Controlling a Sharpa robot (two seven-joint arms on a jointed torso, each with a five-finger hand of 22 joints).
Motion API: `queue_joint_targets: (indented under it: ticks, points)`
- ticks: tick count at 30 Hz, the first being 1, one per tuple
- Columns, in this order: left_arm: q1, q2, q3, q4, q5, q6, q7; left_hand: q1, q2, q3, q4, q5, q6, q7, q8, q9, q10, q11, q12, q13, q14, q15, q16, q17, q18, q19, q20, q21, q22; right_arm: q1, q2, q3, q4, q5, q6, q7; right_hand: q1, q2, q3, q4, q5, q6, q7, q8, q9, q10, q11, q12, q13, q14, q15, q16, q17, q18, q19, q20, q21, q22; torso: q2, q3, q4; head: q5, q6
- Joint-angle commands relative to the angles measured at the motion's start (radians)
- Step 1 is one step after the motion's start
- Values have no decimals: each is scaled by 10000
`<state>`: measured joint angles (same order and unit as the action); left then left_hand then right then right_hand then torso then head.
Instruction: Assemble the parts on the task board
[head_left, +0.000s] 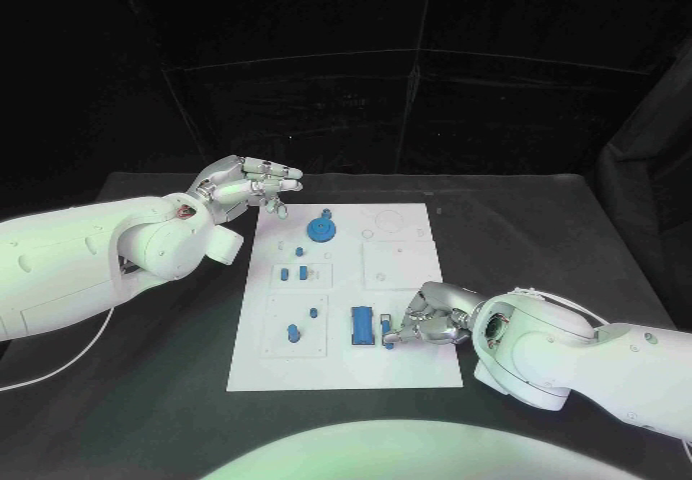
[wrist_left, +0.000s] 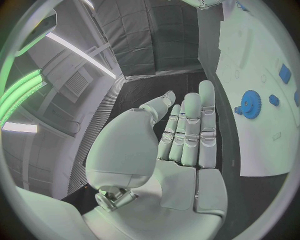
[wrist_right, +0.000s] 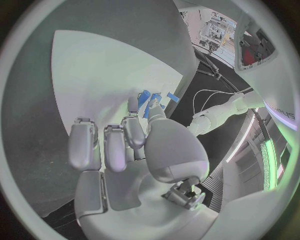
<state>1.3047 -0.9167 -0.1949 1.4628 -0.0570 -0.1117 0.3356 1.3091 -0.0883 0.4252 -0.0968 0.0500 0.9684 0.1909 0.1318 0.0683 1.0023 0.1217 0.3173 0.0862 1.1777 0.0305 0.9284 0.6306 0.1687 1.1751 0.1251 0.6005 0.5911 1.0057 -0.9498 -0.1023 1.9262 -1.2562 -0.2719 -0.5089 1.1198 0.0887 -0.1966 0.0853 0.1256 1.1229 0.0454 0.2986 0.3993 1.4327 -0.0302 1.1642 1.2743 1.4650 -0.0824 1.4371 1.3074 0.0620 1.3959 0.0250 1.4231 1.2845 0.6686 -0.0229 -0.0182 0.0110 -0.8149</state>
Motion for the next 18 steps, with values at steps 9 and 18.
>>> queue_joint_targets:
  ticks: [9, 18]
  points:
    - [16, -5, 4, -6, 31, 66, -13, -9, 70, -27, -46, -5, -19, 17, 53, -8, -55, -11, 64, -13, -81, 3, -3, -15, 140, -33, 15, -38, -11, 6, -65, 0, 142, 215, 499, 412, 155, -101, -233, -67, -49, -68, 8, 82, 28, -2, 48, -12, 30, 707, -28, -16, 883, 12, 0, 49, -17, 15, -1, 0, -11, 30, -33]
    - [16, -6, 4, -5, 31, 77, -10, -9, 70, -27, -46, -5, -19, 17, 53, -8, -55, -11, 64, -13, -81, 3, -3, -15, 140, -33, 15, -38, -11, 7, -135, 0, 117, 256, 815, 394, 378, -95, -283, -190, -45, -73, 6, 97, 44, -7, 44, -21, 35, 706, -29, -16, 885, 12, -2, 47, -21, 17, -6, -6, -1, 11, -17]
